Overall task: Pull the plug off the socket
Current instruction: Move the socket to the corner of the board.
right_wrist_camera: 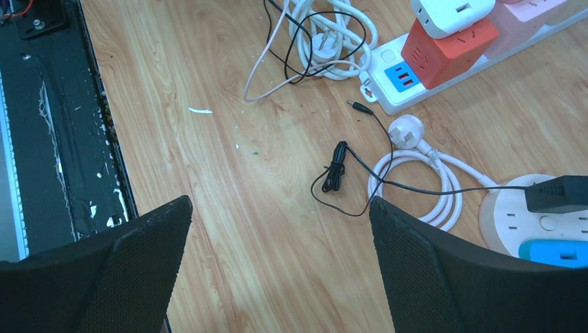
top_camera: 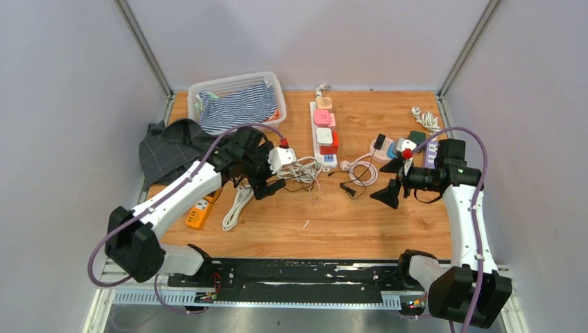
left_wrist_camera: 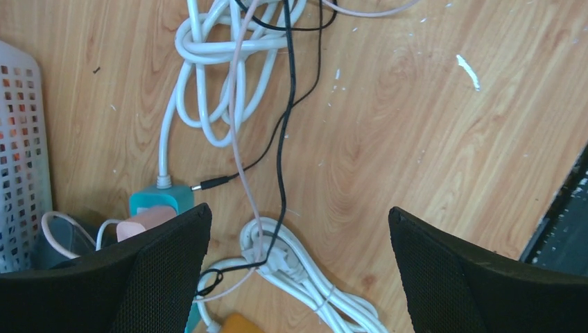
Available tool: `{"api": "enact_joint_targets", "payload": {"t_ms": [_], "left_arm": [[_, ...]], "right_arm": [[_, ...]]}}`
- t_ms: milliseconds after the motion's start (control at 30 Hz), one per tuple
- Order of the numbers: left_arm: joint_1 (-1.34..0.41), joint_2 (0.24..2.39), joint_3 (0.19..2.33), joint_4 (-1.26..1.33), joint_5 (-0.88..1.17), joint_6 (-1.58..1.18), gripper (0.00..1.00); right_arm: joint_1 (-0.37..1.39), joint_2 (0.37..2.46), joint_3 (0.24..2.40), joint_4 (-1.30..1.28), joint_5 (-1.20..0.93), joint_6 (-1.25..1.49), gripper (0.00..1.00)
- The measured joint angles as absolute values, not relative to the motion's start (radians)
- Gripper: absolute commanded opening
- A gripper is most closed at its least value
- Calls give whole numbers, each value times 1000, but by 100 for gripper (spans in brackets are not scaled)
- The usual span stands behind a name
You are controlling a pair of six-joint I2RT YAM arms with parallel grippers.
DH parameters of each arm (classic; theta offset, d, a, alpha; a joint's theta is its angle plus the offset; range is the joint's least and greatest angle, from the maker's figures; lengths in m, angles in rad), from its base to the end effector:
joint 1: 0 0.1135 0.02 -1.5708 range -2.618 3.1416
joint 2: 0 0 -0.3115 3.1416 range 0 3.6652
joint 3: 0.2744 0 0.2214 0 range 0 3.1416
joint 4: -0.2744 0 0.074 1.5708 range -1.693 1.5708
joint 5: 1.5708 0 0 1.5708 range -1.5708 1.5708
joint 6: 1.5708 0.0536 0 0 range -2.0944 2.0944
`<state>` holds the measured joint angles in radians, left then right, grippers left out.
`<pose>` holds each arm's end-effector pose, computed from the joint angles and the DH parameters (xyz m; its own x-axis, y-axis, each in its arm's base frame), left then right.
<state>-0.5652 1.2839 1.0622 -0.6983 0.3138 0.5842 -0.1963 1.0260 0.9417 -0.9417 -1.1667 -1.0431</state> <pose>0.1842 -0.1364 0.3245 -0.1924 0.7432 -0.6408 0.9272 0.3515 0.1293 0.1325 0.0239 0.3404 -0.0849 -0.3295 -0.9403 -0.9214 0.3851 -0.0518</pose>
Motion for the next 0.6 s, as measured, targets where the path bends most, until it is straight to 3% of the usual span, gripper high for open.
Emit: {"api": "enact_joint_targets", "payload": {"t_ms": [233,433,600], "left_arm": [[-567,1357,1097,-697,205,508,100],[-535,1161,1127,-694,67,173,99],[-394,1014,1096,-698,-73,-114,100]], "right_arm": [[-196,1037,944,-957,-1167,-1049,98],[-196,1060,963,-973,-1167,-1067,98],[-196,1064,965,-989,-1167,-1076,98]]}}
